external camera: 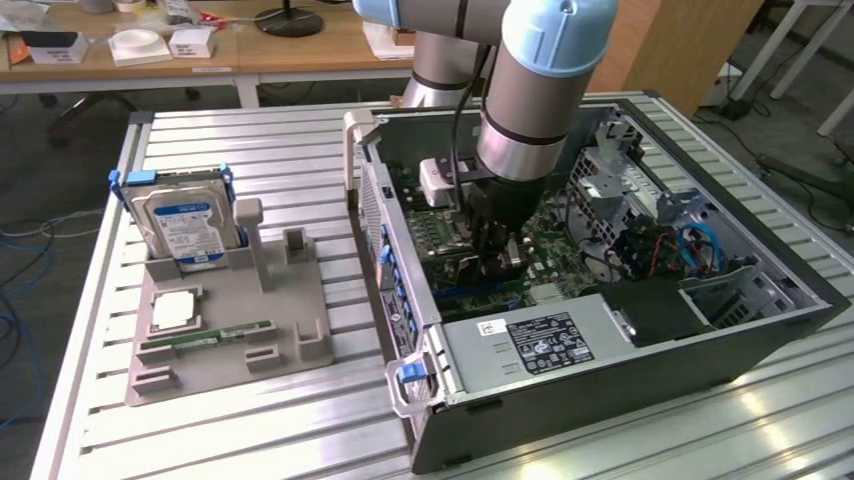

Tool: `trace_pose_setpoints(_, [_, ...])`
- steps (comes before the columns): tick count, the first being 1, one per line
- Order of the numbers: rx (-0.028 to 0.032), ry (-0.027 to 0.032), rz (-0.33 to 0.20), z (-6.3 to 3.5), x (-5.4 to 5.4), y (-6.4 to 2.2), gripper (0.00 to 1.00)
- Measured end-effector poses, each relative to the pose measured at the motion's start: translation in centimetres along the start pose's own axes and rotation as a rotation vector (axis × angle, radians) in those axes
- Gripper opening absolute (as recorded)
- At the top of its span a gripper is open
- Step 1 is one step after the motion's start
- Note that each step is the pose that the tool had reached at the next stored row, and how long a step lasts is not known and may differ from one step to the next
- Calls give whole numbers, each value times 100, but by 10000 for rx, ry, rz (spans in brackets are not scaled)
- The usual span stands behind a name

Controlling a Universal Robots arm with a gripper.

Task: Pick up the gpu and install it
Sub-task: 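Insert the gpu into the slot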

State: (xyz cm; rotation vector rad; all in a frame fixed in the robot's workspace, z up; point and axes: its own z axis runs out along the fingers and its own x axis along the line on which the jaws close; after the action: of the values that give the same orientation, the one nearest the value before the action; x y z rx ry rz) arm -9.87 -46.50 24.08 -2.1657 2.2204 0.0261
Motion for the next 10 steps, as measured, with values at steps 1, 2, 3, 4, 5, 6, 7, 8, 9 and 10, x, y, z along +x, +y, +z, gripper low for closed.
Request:
trace_pose_setpoints(1, [0, 1, 0, 0, 0, 0, 27])
trace_pose_setpoints(2, [0, 0, 0, 0, 0, 0, 27])
trace_pose_setpoints(3, [0, 0, 0, 0, 0, 0, 27])
trace_pose_setpoints(4, [-1, 1, 0, 2, 0, 0, 27])
trace_pose_setpoints(5, [1, -3, -1, 8, 0, 0, 27])
trace_pose_setpoints(6, [1, -2, 0, 13, 0, 0, 27])
trace_pose_setpoints(7, [-1, 1, -1, 17, 1, 0, 27])
trace_pose_setpoints(8, [-1, 2, -1, 21, 1, 0, 27])
trace_pose_setpoints(9, [-1, 3, 0, 25, 2, 0, 27])
trace_pose_setpoints(10, [-2, 5, 0, 28, 2, 0, 27])
